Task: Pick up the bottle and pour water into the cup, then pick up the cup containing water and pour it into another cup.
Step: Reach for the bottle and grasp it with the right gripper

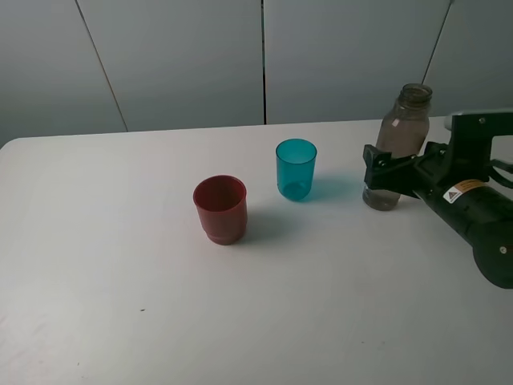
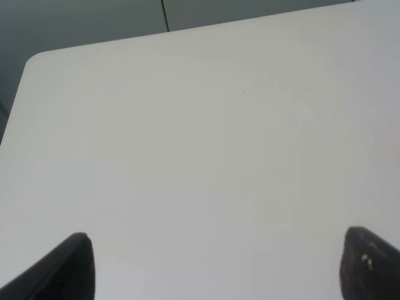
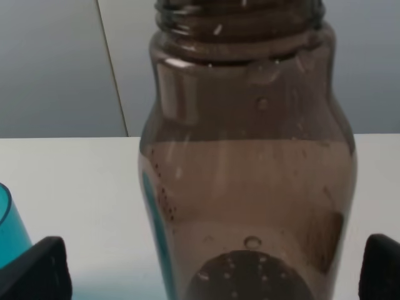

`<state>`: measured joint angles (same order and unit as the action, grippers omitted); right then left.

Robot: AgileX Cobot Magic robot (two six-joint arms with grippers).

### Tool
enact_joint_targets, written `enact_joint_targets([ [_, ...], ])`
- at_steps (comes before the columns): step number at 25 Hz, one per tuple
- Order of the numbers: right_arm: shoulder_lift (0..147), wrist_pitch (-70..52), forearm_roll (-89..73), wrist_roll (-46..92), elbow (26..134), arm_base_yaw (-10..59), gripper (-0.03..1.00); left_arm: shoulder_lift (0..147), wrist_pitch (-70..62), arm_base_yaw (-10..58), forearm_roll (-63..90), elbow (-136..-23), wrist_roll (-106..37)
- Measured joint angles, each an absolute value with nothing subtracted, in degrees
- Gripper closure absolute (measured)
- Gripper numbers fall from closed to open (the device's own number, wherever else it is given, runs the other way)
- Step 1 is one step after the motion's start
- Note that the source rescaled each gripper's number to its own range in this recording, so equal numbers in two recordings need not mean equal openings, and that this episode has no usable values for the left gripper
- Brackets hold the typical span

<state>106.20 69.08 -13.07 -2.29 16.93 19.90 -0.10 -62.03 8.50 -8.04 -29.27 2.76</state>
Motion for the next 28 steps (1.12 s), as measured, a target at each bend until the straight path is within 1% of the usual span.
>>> enact_joint_targets([
  [4,108.08,69.08,-14.65,0.0,19.04,19.9,-0.03,-0.1,-62.03,8.5,-8.04,-29.27,2.76],
  [18,113.99,69.08,-18.64,1.38,26.87,19.9,-0.03,-0.1,-62.03,8.5,-8.04,-29.27,2.76],
  [28,114.42,69.13,-19.09,1.54,27.75,19.9,-0.03,-0.1,-62.03,8.5,-8.04,-29.27,2.66],
])
